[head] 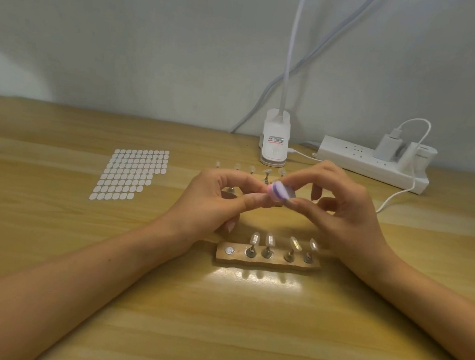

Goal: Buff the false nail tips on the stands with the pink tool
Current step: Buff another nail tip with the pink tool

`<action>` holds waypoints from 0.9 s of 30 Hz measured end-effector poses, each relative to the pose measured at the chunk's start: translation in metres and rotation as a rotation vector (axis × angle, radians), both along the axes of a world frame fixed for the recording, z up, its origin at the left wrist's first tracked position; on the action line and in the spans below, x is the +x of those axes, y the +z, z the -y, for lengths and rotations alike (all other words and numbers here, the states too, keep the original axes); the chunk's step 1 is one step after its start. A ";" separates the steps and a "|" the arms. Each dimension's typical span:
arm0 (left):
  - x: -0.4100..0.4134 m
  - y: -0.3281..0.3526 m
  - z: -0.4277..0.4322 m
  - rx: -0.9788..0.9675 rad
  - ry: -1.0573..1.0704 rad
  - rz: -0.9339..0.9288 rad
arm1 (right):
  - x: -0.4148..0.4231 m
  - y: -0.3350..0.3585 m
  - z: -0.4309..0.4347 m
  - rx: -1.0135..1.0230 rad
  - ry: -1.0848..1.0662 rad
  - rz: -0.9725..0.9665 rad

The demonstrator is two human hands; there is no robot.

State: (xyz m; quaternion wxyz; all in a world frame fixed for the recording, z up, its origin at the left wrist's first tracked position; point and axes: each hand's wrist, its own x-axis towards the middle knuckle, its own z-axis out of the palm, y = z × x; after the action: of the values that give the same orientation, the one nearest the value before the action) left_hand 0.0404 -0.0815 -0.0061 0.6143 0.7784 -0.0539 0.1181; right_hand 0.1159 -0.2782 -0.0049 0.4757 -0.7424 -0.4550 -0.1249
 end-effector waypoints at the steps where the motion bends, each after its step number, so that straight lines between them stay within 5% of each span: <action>1: 0.000 0.000 0.000 0.002 -0.001 0.004 | 0.000 0.001 0.001 0.008 -0.020 -0.007; 10: 0.000 0.000 0.000 -0.003 -0.022 0.007 | -0.002 -0.001 -0.001 -0.015 0.016 0.119; 16: -0.001 0.000 0.000 -0.037 0.000 0.056 | 0.005 -0.001 0.003 0.028 -0.095 -0.140; 27: 0.002 -0.003 -0.002 -0.036 0.074 0.052 | -0.004 0.002 0.000 0.024 -0.040 -0.153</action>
State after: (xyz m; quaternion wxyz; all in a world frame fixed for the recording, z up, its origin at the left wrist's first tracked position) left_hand 0.0420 -0.0799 -0.0089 0.6217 0.7654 -0.0389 0.1616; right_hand 0.1122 -0.2778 -0.0026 0.5154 -0.7528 -0.4010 -0.0826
